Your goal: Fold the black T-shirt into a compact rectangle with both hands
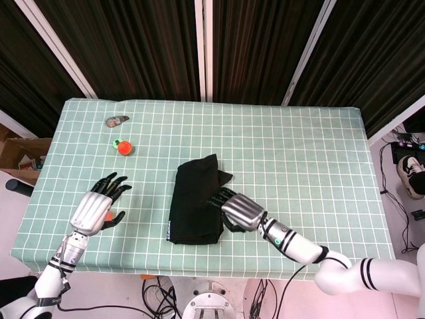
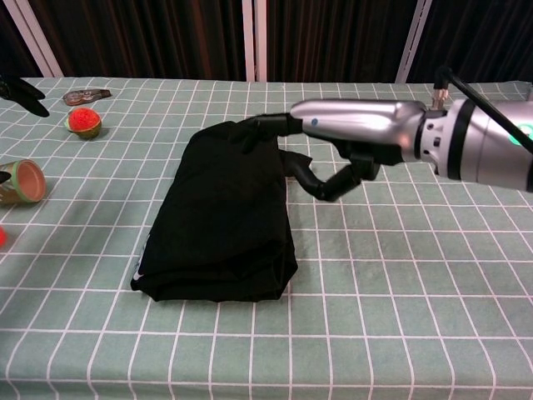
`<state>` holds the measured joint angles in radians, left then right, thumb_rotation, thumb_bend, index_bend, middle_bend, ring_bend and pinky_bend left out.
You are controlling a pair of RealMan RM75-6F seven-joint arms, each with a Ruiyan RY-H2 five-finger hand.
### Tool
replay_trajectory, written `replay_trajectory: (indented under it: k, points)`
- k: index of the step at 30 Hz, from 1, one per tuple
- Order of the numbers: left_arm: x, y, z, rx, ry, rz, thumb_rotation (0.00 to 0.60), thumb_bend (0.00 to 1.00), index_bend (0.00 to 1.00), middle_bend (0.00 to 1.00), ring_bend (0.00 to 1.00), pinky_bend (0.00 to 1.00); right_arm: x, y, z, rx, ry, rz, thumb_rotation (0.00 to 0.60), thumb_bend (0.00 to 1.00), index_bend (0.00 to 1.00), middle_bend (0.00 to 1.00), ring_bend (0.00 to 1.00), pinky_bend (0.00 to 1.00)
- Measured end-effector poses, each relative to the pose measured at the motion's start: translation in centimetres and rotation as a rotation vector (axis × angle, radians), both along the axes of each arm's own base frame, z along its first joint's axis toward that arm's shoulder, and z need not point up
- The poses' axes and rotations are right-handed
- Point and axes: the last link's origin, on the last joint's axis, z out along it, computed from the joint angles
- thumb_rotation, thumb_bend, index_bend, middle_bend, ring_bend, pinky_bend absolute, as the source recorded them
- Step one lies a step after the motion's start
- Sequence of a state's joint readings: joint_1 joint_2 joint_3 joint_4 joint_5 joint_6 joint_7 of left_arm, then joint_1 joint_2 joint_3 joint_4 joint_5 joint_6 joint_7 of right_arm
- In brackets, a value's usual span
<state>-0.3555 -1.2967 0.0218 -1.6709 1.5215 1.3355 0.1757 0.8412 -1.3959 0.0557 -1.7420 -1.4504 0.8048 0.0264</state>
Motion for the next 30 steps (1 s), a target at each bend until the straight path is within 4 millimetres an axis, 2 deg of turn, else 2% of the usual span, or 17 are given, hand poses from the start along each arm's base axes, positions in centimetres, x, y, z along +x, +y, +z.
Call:
replay_trajectory:
  k: [7,13,17,21,24,28,30]
  points:
    - [0.0,-0.1,-0.3,-0.009,-0.002,0.010,0.600,0.30,0.22,0.11,0.04,0.16,-2.9,3.7,-1.2,0.102,0.077,0.030,0.600,0.78,0.11,0.15,0.06,0.10]
    - [0.0,0.0,-0.5,-0.017,-0.002,0.018,0.600,0.29,0.22,0.11,0.04,0.16,-4.9,4.5,-3.2,0.152,0.157,0.017,0.600,0.78,0.11,0.15,0.06,0.10]
    - [0.0,0.0,-0.5,-0.016,-0.002,0.019,0.600,0.29,0.22,0.11,0.04,0.16,-5.3,5.0,-3.8,0.165,0.166,0.018,0.600,0.78,0.11,0.15,0.06,0.10]
    - [-0.1,0.0,-0.3,-0.014,-0.002,0.021,0.600,0.29,0.22,0.11,0.04,0.16,-4.9,5.1,-2.8,0.137,0.123,0.027,0.600,0.78,0.11,0.15,0.06,0.10]
    - [-0.1,0.0,-0.2,-0.008,-0.007,0.020,0.600,0.29,0.22,0.11,0.04,0.16,-4.2,4.7,-1.2,0.086,0.064,0.037,0.600,0.78,0.11,0.16,0.06,0.10]
    - [-0.1,-0.1,0.2,0.008,-0.016,0.020,0.600,0.29,0.22,0.11,0.04,0.16,-2.8,2.9,1.4,-0.012,-0.018,0.042,0.600,0.78,0.11,0.16,0.06,0.10]
    - [-0.2,-0.1,0.4,0.017,-0.021,0.022,0.600,0.29,0.22,0.11,0.04,0.16,-2.0,1.8,1.6,-0.034,-0.037,0.036,0.600,0.78,0.11,0.16,0.06,0.10]
